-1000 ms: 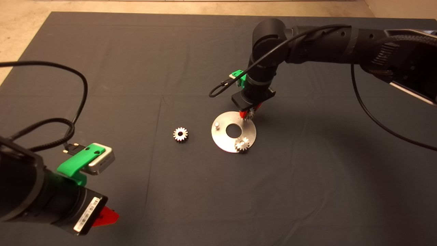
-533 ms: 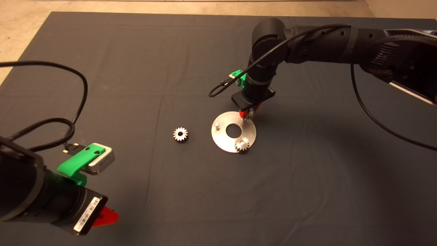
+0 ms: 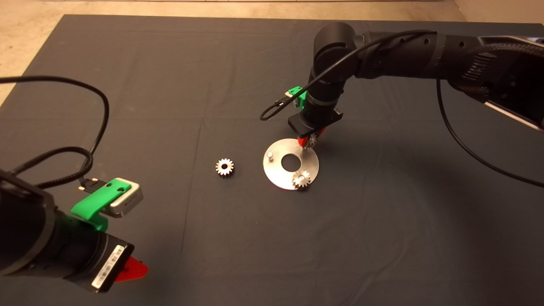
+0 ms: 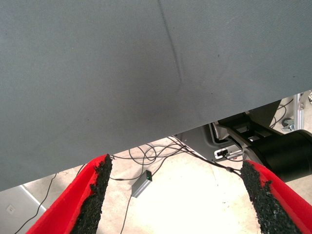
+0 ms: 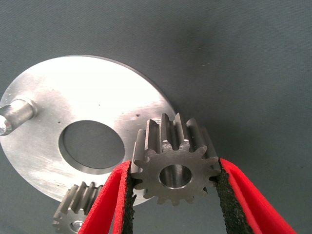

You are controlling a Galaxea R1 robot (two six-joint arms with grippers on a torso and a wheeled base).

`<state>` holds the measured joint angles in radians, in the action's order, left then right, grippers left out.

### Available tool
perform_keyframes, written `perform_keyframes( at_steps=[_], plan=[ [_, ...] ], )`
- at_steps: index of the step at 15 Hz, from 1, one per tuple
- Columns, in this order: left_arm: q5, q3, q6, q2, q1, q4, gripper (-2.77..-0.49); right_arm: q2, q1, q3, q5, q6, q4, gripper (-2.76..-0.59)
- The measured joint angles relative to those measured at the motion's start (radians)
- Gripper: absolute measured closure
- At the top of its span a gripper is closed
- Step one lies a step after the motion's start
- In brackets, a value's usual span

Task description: Install three planetary gears onto the carrier pins

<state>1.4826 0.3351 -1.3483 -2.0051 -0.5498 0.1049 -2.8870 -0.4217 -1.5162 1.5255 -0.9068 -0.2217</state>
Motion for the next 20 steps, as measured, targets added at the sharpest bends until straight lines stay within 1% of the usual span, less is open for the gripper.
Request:
perform_keyframes(
  at_steps=[16,20],
  plan=[
    [-0.002,0.000,0.000,0.008,0.000,0.000,-1.89,0.000,-0.003,0.001,0.001,0.000,0.000,-1.01],
    [-0.002,0.000,0.000,0.008,0.000,0.000,-1.89,0.000,-0.003,0.013,0.001,0.000,0.000,-1.01]
  ],
)
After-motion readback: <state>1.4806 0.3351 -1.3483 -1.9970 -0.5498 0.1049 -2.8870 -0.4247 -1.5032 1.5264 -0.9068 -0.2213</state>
